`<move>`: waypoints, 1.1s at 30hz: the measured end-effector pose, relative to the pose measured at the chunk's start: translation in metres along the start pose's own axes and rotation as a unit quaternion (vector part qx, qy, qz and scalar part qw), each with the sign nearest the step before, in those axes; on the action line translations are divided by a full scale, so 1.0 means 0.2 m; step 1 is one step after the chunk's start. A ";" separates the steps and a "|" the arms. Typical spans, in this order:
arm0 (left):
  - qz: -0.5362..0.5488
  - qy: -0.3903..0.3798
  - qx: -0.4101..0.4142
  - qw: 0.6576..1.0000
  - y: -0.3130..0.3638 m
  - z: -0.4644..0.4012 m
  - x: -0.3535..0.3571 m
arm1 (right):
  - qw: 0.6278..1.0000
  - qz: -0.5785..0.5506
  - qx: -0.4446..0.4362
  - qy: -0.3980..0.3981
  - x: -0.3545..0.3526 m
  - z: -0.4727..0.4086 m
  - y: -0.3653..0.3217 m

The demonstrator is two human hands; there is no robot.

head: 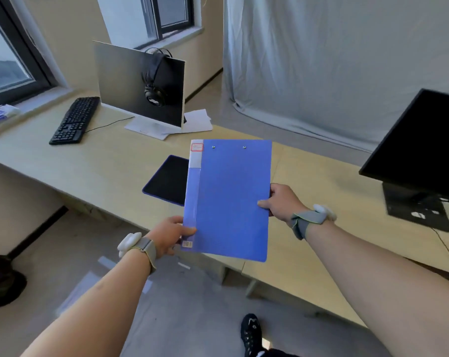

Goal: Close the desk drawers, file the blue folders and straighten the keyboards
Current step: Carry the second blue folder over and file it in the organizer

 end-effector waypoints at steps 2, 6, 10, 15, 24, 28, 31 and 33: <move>0.012 -0.020 0.018 1.000 0.05 0.01 0.12 | 1.000 0.015 -0.004 -0.009 -0.12 0.09 0.01; 0.035 -0.031 0.053 0.997 0.19 0.02 0.47 | 0.998 0.058 -0.001 -0.009 -0.44 0.31 0.17; 0.020 -0.048 0.057 0.997 0.30 0.04 0.82 | 0.999 0.050 0.008 -0.001 -0.73 0.51 0.30; -0.037 -0.121 0.073 0.989 0.40 0.19 1.63 | 0.997 0.019 0.029 0.072 -1.41 0.91 0.68; -0.118 -0.174 0.118 0.970 0.43 0.51 3.03 | 0.985 -0.017 0.128 0.114 -2.46 1.66 1.29; -0.163 -0.175 0.145 0.960 0.51 0.60 3.42 | 0.982 -0.020 0.157 0.106 -2.74 1.83 1.40; -0.184 -0.144 0.188 0.954 0.64 0.65 3.70 | 0.981 -0.016 0.142 0.130 -2.95 1.93 1.48; -0.185 -0.124 0.215 0.951 0.71 0.67 3.80 | 0.982 0.013 0.137 0.127 -3.02 1.96 1.47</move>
Point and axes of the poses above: each hand's wrist, its own z-axis away from the middle knuckle, its own x-axis out of the palm, y = z × x, the point moved 5 cm from there along -z, towards the middle knuckle, and after that the axes turned 12 degrees about -x, right-handed, at the moved point
